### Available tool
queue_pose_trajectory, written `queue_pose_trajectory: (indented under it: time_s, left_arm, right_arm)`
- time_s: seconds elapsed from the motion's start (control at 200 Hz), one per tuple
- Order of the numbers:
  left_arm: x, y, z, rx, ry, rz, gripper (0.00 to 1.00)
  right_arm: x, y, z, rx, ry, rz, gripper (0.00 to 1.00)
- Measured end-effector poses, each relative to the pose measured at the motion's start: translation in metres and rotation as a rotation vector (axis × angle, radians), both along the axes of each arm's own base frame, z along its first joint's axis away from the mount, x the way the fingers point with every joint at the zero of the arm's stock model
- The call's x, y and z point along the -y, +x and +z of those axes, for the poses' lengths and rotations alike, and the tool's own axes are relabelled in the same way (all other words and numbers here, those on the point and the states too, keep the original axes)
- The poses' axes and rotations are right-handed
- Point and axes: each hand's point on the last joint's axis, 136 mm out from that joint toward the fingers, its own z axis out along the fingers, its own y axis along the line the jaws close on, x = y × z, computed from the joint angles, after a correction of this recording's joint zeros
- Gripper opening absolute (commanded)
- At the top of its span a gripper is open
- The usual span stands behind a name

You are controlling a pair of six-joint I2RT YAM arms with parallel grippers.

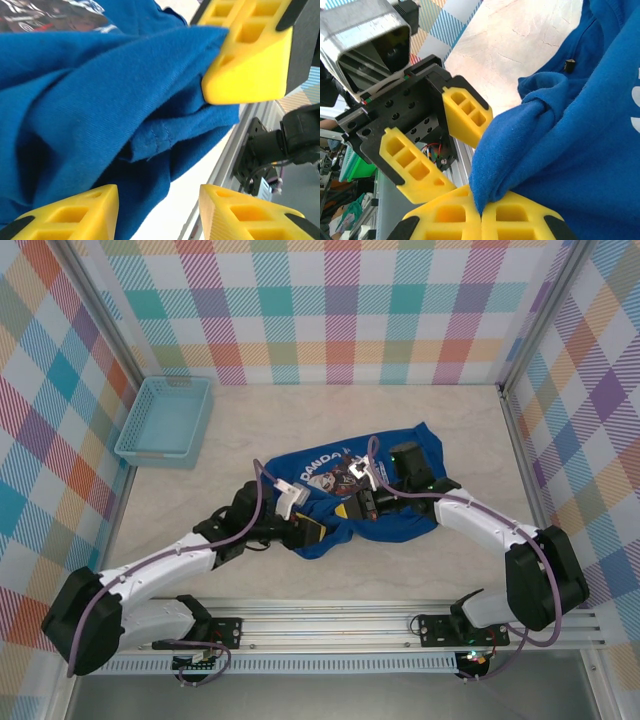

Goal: Fold the inside-out t-shirt

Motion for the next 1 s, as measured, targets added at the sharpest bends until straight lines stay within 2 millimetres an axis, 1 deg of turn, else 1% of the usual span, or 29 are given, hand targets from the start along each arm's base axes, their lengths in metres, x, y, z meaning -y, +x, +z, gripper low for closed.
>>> queue_pose_trajectory:
  time_s: [0.17, 0.415, 0.54, 0.62, 0.73, 0.76, 0.84, 0.945, 1.0]
  left_arm:
    - [0.008, 0.003, 0.001, 0.001, 0.000, -0.035, 0.52]
    - [0.015, 0.012, -0.004, 0.009, 0.013, -0.043, 0.56]
    - [0.019, 0.017, -0.005, 0.017, 0.006, -0.044, 0.57]
    - [0.023, 0.020, -0.005, 0.025, -0.005, -0.045, 0.49]
    - [0.025, 0.021, -0.003, 0.023, -0.023, -0.047, 0.27]
    - [0.026, 0.021, -0.001, 0.025, -0.029, -0.050, 0.22]
    - [0.027, 0.021, 0.001, 0.035, -0.034, -0.053, 0.15]
    - [0.024, 0.019, 0.008, 0.051, -0.038, -0.048, 0.00]
    - [0.020, 0.019, 0.017, 0.074, -0.044, -0.037, 0.00]
  right_arm:
    - [0.000, 0.001, -0.001, 0.003, -0.005, -0.005, 0.00]
    - [0.000, 0.001, -0.001, 0.000, -0.006, -0.008, 0.00]
    - [0.000, 0.001, -0.001, -0.007, -0.006, -0.011, 0.00]
    - [0.000, 0.001, -0.001, -0.010, -0.006, -0.013, 0.00]
    - [0.000, 0.001, -0.001, -0.009, -0.007, -0.013, 0.00]
    - [0.001, 0.002, -0.001, -0.008, -0.009, -0.016, 0.00]
    - [0.003, 0.005, -0.003, -0.004, -0.019, -0.032, 0.00]
    - [0.007, 0.012, -0.008, -0.004, -0.053, -0.069, 0.00]
    - [0.010, 0.017, -0.009, -0.001, -0.081, -0.096, 0.00]
